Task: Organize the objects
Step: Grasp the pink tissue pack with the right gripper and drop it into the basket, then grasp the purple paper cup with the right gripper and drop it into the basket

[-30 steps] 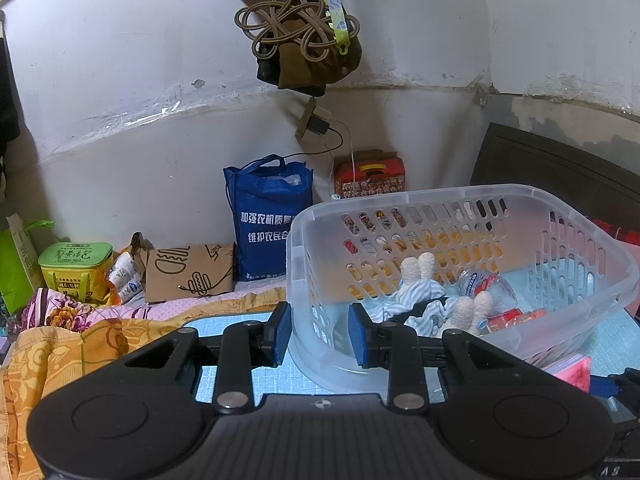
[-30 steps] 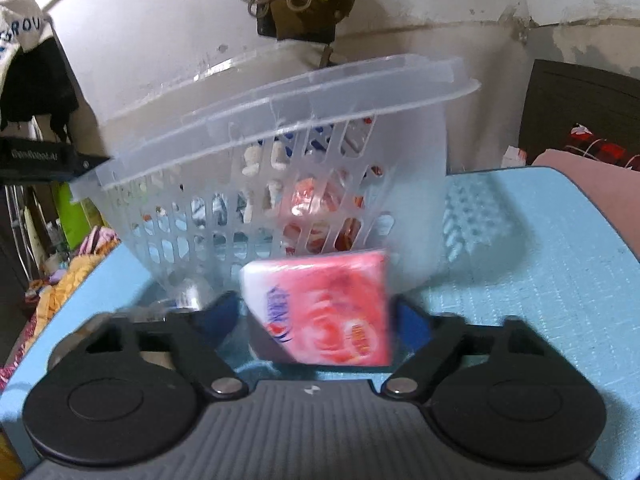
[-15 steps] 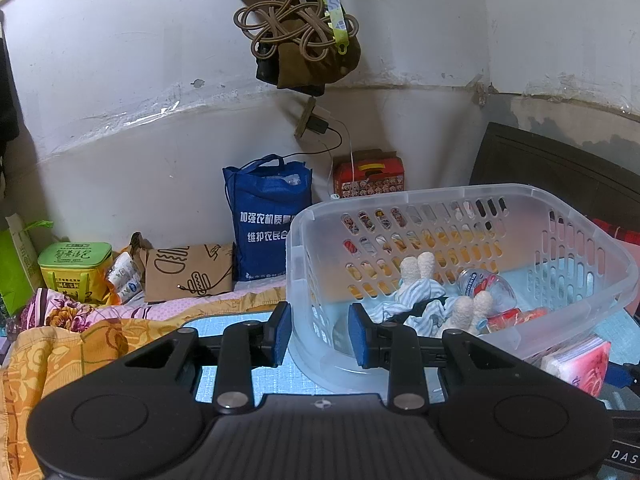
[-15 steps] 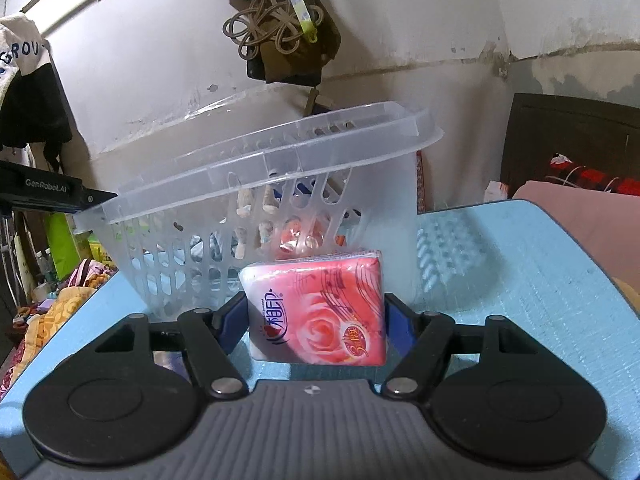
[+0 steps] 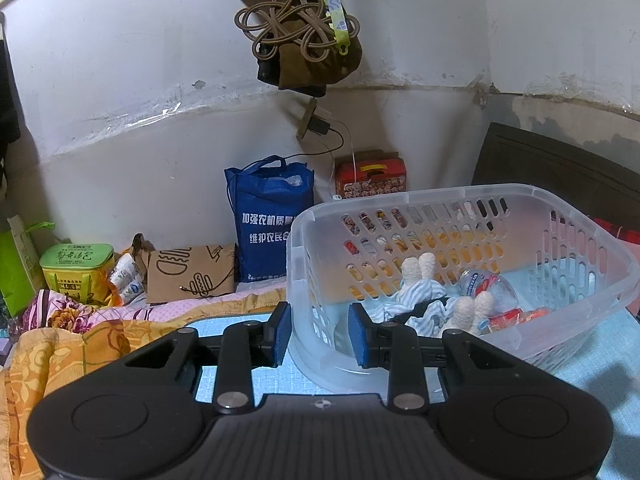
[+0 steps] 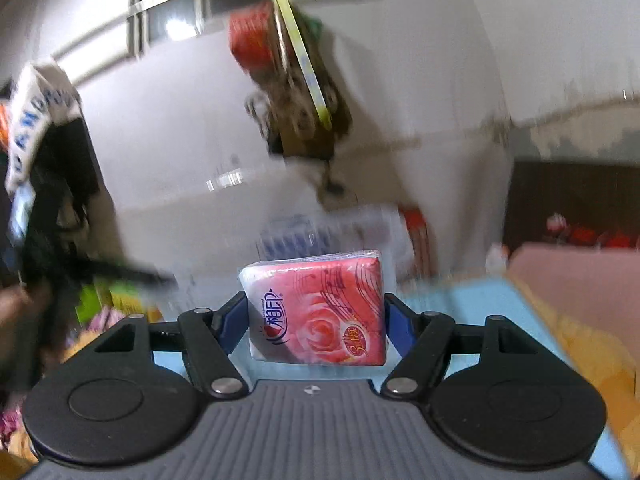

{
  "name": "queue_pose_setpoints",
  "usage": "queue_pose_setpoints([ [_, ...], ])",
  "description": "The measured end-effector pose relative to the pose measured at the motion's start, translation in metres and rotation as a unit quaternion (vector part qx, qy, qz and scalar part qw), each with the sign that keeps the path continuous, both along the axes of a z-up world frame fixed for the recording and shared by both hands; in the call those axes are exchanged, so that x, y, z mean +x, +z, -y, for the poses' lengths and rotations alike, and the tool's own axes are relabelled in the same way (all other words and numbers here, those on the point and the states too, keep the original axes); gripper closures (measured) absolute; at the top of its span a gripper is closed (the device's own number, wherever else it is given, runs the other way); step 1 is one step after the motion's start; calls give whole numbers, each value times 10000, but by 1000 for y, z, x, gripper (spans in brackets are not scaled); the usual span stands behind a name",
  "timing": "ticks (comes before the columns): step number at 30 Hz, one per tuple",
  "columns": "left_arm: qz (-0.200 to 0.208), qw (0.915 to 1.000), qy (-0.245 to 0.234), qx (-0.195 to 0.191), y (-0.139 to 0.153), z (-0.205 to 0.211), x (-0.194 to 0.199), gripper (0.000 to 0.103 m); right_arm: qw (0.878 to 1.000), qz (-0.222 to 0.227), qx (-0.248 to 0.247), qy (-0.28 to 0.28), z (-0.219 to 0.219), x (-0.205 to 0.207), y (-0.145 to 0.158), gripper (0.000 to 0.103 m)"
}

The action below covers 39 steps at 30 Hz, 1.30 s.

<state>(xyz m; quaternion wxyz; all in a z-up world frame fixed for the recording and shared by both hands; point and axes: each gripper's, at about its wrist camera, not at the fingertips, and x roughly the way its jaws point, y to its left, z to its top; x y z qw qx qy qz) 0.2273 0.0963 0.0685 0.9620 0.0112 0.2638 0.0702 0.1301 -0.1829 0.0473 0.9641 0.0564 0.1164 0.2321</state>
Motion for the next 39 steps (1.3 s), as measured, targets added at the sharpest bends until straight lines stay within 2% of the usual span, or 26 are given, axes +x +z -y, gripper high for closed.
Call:
queue_pose_setpoints([
  [3,2,10000,-5,1,0,0,0,68,9993,315,-148,96,-12,13,30,30],
  [7,-8,10000,-16,-50,1,-2,2,69,9985,359,-386,144,-39,52,53,30],
  [11,-8,10000,-23,-45,0,-3,2,69,9972,158,-725,50,-64,92,52,30],
  [16,-7,10000,-31,-51,0,-3,2,69,9965,-92,-834,-13,-68,108,38,30],
  [18,-8,10000,-38,-57,0,-3,2,69,9969,-70,-776,-48,-65,108,36,27],
  [20,-8,10000,-47,-67,0,-3,2,69,9965,-44,-824,-161,-64,109,34,0],
  [23,-10,10000,-58,-73,0,-3,2,68,9951,98,-822,-538,-59,104,33,0],
  [27,-8,9999,-69,-81,0,-4,2,68,9975,234,-540,-389,-51,80,24,0],
  [31,-3,10000,-68,-63,0,-4,2,68,9992,-7,-220,-331,-39,59,1,0],
  [32,-4,10000,-66,-59,0,-4,2,68,9991,47,-173,-389,-36,51,-4,0],
  [36,-7,10000,-51,-52,0,-4,2,68,9992,-204,-167,-315,-29,35,-20,0],
  [39,-5,10000,-43,-39,0,-3,2,68,9989,-84,-180,-434,-24,21,-27,0],
])
